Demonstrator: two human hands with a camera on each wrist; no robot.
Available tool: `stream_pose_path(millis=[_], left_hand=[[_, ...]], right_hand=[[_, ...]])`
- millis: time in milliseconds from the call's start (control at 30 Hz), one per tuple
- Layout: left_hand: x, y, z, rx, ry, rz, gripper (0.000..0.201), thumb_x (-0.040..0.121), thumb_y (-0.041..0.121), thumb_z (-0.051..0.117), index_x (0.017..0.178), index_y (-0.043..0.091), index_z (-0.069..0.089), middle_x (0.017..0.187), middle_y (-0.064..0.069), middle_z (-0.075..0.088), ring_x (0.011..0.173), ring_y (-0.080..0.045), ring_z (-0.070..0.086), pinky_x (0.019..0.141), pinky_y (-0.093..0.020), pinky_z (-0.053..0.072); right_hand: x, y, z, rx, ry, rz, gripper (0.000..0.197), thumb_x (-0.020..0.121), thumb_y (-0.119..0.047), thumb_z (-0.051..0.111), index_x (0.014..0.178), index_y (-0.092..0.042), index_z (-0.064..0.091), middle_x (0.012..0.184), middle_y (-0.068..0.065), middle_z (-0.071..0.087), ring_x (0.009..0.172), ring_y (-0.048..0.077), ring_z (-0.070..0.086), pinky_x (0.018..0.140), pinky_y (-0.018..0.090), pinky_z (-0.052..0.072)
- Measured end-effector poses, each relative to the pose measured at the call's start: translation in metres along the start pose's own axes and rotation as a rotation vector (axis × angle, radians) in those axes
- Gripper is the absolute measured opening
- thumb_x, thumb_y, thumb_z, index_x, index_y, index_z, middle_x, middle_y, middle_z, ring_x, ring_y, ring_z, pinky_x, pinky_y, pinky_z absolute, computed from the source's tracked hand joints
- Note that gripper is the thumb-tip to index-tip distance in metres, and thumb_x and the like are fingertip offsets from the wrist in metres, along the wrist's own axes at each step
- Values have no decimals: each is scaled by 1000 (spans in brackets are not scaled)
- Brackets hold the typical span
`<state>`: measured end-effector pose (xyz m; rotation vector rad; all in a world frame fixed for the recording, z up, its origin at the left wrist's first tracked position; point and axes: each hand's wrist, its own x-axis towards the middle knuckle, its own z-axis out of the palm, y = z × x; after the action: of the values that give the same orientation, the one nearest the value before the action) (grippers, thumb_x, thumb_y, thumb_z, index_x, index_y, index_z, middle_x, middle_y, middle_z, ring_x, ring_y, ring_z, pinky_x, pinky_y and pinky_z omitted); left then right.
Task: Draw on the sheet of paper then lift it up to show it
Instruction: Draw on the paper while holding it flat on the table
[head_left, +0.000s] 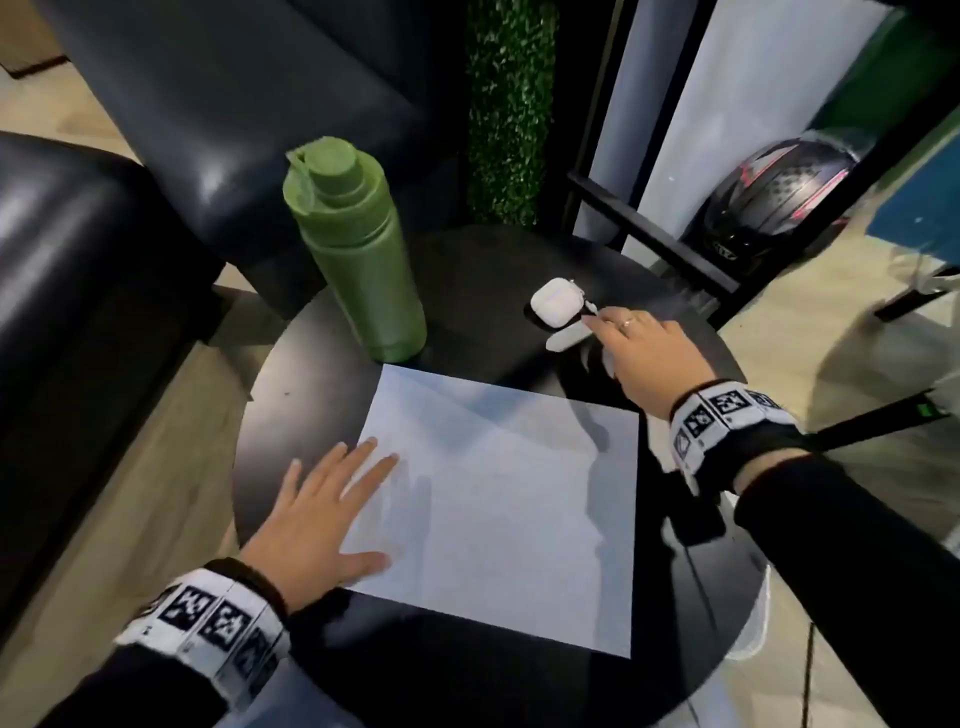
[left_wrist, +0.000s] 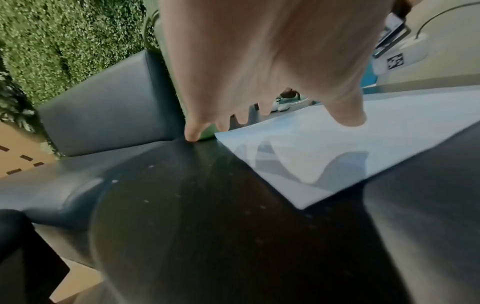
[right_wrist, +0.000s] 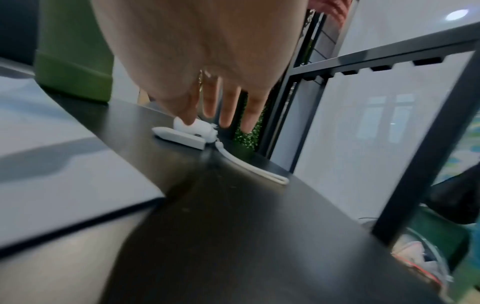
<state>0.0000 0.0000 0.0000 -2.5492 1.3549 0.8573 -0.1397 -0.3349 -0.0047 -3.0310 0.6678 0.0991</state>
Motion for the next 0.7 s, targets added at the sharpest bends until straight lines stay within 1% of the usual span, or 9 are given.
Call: stream_pose_path(millis=[33, 100, 167, 233, 333, 400, 467, 500, 700], left_hand=[[1, 4, 6, 31, -31, 29, 106, 80, 65, 52, 133, 31, -34, 141, 19, -32, 135, -5, -23, 112, -37, -14], [1, 7, 20, 52, -68, 73, 95, 63, 82, 26, 116, 53, -48, 135, 19, -41, 131, -4, -27, 113, -38, -10], [-1, 12, 34, 22, -84, 98, 81, 53, 78, 4, 102, 56, -56, 133, 17, -45, 131, -7, -30, 115, -42, -7], [-4, 16, 42, -3, -89, 107, 76, 51, 83, -2, 102, 60, -54, 135, 13, -45, 130, -11, -34, 115, -47, -7], [-6, 22, 47, 39, -92, 102, 91, 35, 92, -22, 115, 56, -46, 134, 11, -47, 131, -12, -35, 114, -51, -7], [-5, 25, 50, 48, -84, 81, 90, 50, 91, -6, 125, 50, -35, 138, 11, -44, 138, -14, -30, 114, -52, -7], [-7, 27, 54, 45, -68, 48, 80, 80, 77, 21, 137, 46, -25, 149, 9, -36, 144, -18, -23, 115, -53, -6], [-10, 27, 56, 42, -58, 38, 77, 88, 68, 31, 141, 46, -20, 153, 8, -30, 144, -19, -21, 115, -53, -5], [-31, 35, 64, 18, 3, 25, 86, 87, 62, 46, 146, 44, -13, 159, 6, -11, 146, -22, -6, 116, -54, 3]], right_hand=[[6, -8, 8, 5, -44, -22, 58, 86, -2, 50, 142, -12, 37, 145, 11, 40, 124, 33, 46, 92, 46, 42], [13, -21, 19, 10, -105, -33, 56, 90, -6, 46, 144, -15, 31, 150, 7, 32, 128, 31, 41, 96, 45, 41], [15, -32, 25, 5, -175, 40, 53, 93, -11, 44, 144, -16, 28, 150, 6, 28, 129, 30, 37, 95, 43, 40], [17, -37, 25, -24, -156, 108, 49, 94, -15, 46, 140, -16, 32, 146, 10, 31, 127, 32, 37, 94, 44, 41], [23, -45, 17, -61, -118, 159, 40, 94, -15, 47, 133, -13, 41, 141, 14, 37, 125, 34, 35, 93, 44, 41], [26, -48, 14, -34, -148, 184, 37, 94, -15, 45, 131, -11, 43, 139, 15, 38, 126, 34, 34, 95, 45, 41], [23, -54, 14, -23, -191, 184, 37, 94, -15, 47, 130, -6, 43, 138, 16, 41, 128, 35, 33, 99, 45, 42], [17, -59, 14, -23, -196, 190, 37, 95, -16, 48, 129, -4, 43, 138, 16, 40, 129, 35, 32, 99, 45, 41], [-47, -62, 15, 151, -134, 366, 33, 98, -17, 42, 124, 3, 39, 136, 23, 34, 118, 41, 47, 92, 44, 40]])
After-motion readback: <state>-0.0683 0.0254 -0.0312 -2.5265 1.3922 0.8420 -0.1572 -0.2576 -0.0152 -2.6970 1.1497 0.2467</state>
